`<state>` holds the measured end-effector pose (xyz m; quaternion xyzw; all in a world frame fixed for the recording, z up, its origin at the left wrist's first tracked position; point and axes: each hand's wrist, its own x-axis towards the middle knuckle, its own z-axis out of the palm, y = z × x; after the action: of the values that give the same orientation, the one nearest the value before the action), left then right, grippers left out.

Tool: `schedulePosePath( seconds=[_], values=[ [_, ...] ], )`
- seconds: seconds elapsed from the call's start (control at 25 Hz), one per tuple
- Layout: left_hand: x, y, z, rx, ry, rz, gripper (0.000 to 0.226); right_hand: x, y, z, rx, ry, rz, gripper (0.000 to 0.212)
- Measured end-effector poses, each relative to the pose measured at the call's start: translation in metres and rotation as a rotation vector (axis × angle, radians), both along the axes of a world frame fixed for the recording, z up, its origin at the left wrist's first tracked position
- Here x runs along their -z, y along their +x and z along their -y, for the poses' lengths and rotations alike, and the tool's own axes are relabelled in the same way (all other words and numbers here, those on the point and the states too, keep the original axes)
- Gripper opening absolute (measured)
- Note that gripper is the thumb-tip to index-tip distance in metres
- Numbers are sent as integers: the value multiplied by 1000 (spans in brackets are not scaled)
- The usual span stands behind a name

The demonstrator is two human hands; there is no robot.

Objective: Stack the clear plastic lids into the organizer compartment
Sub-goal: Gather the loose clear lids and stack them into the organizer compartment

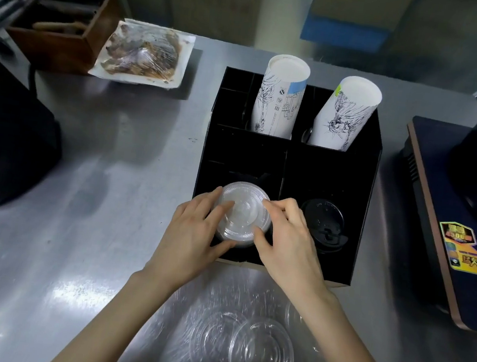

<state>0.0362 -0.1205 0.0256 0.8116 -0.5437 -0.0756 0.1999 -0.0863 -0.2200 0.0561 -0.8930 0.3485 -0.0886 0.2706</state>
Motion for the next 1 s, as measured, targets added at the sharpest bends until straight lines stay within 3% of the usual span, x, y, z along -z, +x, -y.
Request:
schedulePosePath(
  seconds=[0.52, 1.0],
  values=[
    [-14, -4, -6, 27, -46, -69, 61, -6, -16, -4, 28, 135, 103, 43],
    [-6, -48, -52, 61, -84, -212, 41, 7, -73, -42, 113, 190, 66, 33]
  ],
)
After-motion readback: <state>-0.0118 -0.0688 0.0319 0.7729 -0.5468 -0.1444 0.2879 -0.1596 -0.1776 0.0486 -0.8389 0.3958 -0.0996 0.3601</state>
